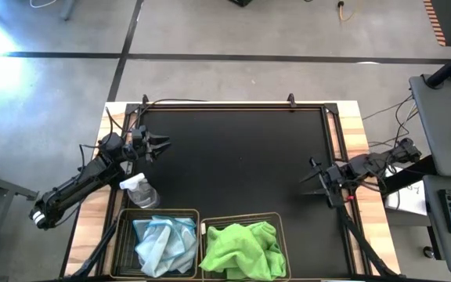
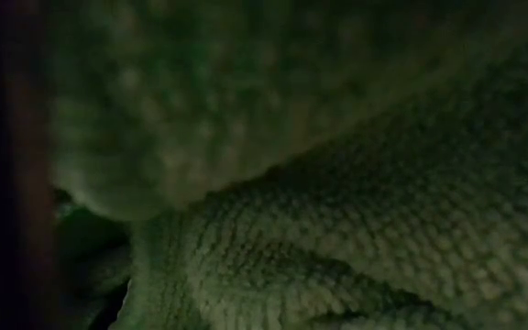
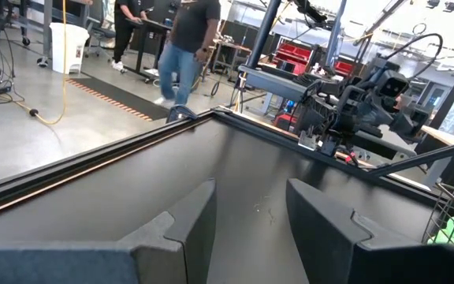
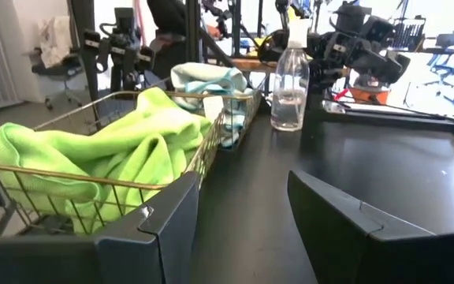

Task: Sort microfiber towel by color & place in baskets
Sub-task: Return to Home Position

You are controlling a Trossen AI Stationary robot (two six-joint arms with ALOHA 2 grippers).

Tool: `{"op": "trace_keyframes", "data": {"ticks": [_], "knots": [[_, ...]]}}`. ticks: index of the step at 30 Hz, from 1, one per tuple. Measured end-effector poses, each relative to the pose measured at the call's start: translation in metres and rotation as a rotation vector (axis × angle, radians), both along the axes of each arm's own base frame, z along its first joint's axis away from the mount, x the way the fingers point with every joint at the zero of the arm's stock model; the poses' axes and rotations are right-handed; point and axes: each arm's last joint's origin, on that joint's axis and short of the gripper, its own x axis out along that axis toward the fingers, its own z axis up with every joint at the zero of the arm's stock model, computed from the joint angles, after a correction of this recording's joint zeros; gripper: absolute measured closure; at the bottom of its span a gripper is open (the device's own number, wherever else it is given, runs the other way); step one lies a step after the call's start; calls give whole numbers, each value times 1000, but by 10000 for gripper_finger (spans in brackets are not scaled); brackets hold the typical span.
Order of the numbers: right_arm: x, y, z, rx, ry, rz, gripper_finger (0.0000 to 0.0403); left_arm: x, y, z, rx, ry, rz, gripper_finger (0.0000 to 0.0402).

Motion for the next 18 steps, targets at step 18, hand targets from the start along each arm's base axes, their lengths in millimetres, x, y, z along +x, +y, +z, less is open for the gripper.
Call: {"op": "trace_keyframes", "data": {"ticks": [18], "knots": [[5, 2, -12, 23, -63, 9, 211, 0, 0, 0, 0, 0, 0, 263]]}}
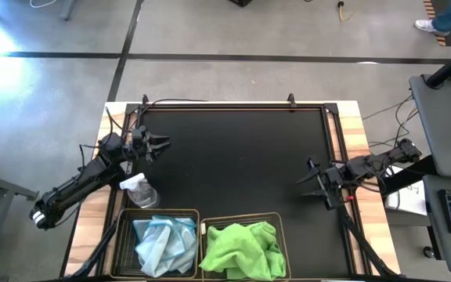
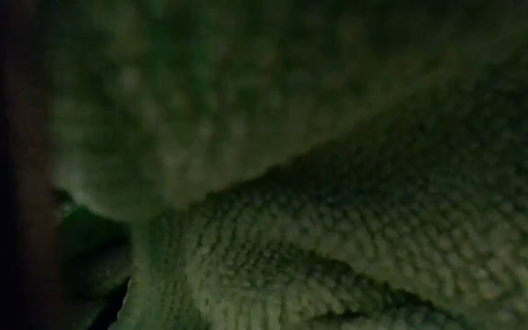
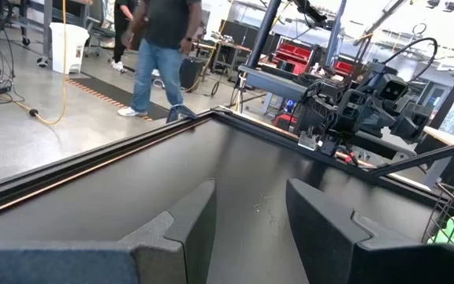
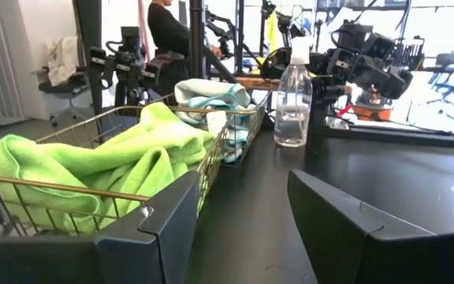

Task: Sort microfiber towel by color & place in baskets
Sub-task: Return to Home Position

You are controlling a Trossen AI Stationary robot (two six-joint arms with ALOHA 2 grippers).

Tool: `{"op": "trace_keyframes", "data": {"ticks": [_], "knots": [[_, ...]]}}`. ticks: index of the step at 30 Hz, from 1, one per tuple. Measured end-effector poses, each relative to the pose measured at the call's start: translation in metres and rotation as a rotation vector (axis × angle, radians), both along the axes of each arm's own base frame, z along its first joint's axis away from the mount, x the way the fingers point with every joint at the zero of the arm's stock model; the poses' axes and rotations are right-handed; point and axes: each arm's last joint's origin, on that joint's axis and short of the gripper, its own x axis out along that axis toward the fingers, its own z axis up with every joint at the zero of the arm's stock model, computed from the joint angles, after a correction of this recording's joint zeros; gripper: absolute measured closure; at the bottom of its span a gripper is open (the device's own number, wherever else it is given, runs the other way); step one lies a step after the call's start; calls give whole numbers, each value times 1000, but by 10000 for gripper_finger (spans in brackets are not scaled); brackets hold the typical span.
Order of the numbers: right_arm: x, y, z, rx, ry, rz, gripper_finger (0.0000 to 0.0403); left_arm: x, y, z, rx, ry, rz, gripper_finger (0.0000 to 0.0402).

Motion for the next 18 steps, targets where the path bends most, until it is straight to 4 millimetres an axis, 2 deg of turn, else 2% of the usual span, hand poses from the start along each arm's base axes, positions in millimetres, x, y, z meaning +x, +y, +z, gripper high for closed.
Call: {"op": "trace_keyframes", "data": {"ticks": [18], "knots": [[1, 0, -2, -46, -1, -1, 211, 0, 0, 0, 0, 0, 0, 263]]}}
